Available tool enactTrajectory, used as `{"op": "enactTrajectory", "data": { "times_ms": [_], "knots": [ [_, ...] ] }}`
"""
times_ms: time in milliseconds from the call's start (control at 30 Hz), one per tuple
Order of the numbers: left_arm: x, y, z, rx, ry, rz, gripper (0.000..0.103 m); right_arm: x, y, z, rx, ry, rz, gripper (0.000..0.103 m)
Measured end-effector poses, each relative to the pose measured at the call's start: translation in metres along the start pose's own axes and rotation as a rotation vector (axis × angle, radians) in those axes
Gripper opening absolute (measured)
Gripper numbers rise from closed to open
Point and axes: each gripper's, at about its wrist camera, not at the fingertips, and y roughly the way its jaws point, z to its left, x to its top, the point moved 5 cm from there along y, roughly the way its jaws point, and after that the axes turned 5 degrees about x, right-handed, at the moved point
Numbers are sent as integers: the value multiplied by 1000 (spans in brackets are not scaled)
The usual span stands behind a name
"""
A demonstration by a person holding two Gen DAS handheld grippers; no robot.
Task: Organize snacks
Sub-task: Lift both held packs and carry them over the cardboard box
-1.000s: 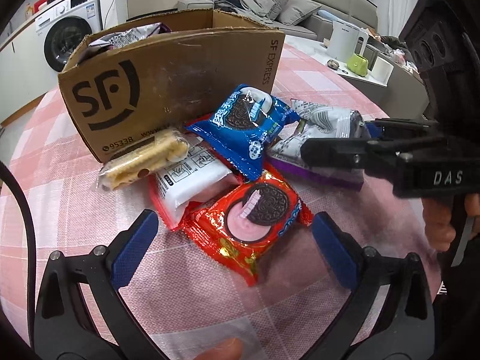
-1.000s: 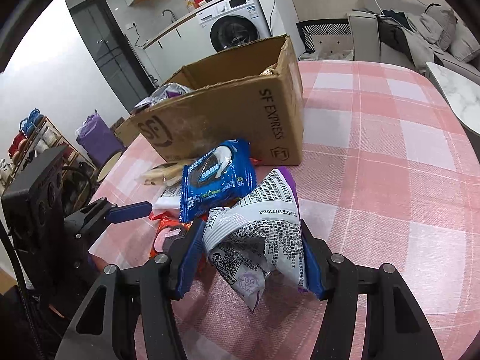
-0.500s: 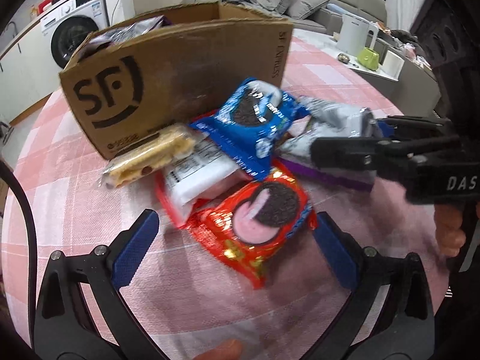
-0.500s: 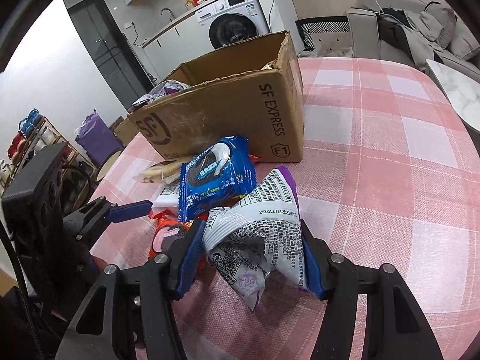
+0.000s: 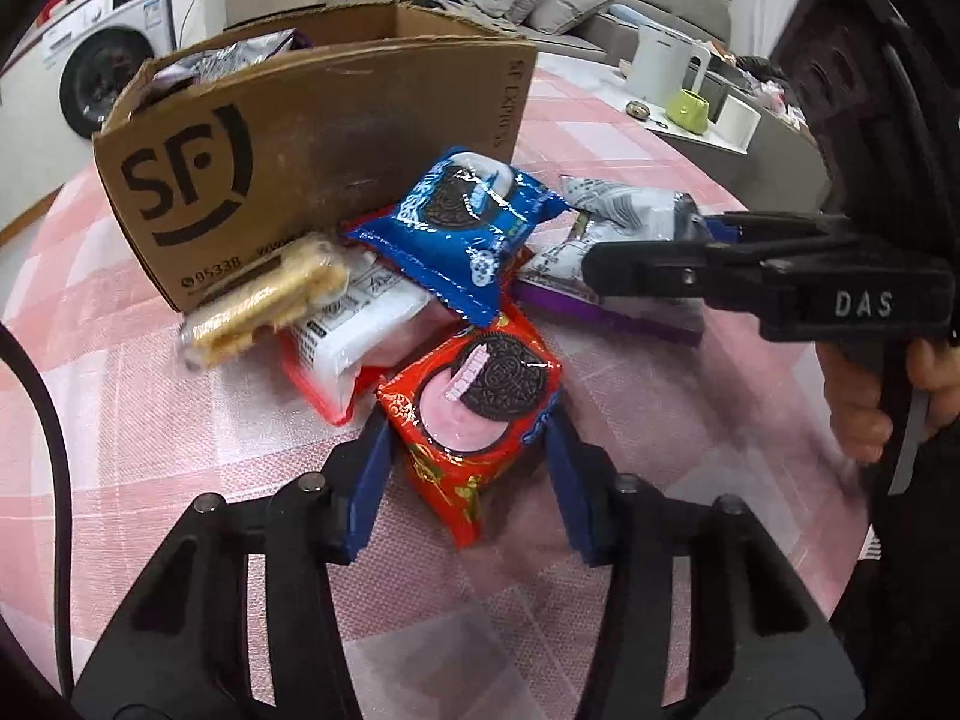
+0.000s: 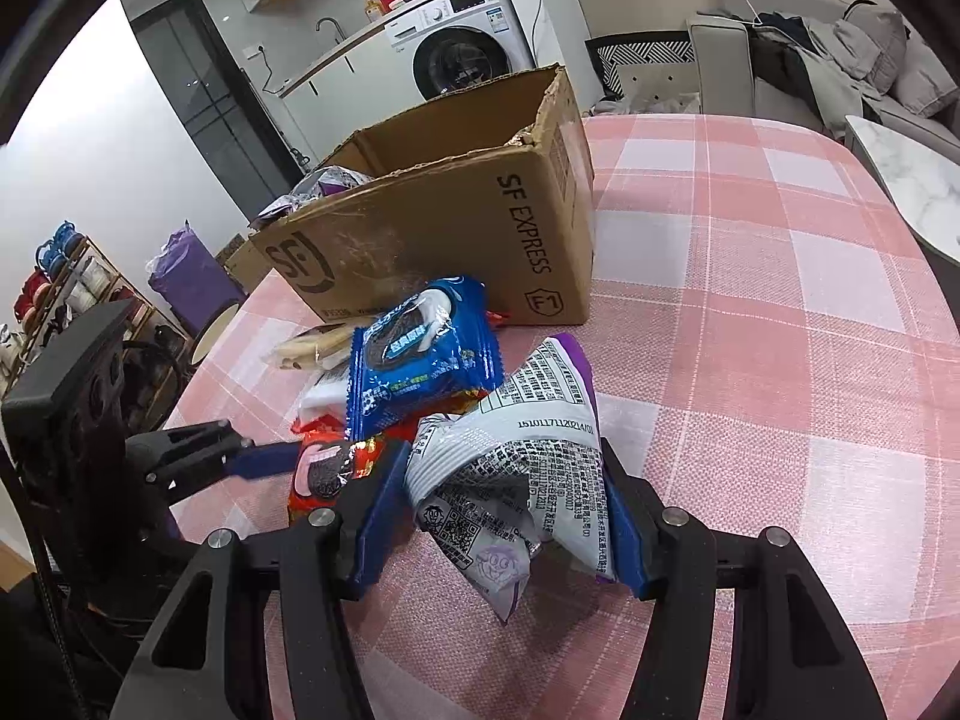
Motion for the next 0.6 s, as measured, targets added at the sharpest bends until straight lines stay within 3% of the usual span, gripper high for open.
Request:
{"op": "enactTrajectory", "data": {
  "times_ms": [600],
  "knots": [
    [-4,-53,2,-47,1,-103,44,7,-26,1,-2,-16,-51,60]
  ]
}}
